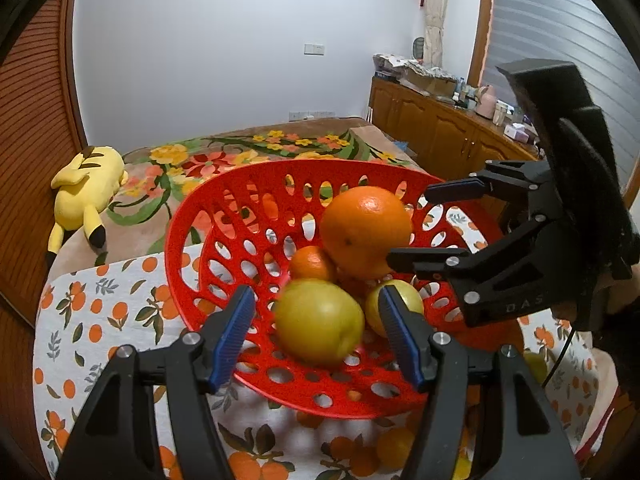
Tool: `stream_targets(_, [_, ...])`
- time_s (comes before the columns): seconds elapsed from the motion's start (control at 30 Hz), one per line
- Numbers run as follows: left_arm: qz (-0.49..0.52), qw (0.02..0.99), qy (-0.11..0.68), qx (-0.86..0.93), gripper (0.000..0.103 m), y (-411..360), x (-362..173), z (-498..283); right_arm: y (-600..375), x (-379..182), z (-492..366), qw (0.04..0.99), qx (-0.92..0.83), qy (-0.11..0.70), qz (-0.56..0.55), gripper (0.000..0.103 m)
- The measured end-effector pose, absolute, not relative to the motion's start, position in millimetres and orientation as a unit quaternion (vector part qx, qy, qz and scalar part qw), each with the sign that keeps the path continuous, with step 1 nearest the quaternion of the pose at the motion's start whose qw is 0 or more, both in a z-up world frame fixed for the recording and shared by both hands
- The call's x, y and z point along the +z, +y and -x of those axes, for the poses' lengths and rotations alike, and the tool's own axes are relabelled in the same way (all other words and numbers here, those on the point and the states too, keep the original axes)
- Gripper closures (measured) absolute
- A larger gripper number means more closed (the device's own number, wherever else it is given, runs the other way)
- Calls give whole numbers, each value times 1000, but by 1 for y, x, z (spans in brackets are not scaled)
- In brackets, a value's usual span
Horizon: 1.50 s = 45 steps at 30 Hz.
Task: Organize fruits
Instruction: 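Carry the pomelo and orange over the red basket and release both, then withdraw both tools from the basket toward the remaining fruits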
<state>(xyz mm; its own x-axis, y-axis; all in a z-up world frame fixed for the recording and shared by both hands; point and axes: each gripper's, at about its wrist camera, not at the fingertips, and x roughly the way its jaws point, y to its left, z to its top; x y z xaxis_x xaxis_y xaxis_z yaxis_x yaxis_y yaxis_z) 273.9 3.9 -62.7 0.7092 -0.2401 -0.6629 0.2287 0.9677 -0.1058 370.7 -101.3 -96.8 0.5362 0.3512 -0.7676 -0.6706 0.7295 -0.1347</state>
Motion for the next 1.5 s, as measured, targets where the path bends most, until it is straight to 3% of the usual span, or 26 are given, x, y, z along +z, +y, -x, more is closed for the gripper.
stream_targets(0.7, [17,937,325,-125,35,-1,-44,-198,-155,-42,-264,902,288,299,121,18])
stream_targets(1.5, [21,925,353,-141,34,-24,-85,-128,-213,-116,-183,913,234,333,29,20])
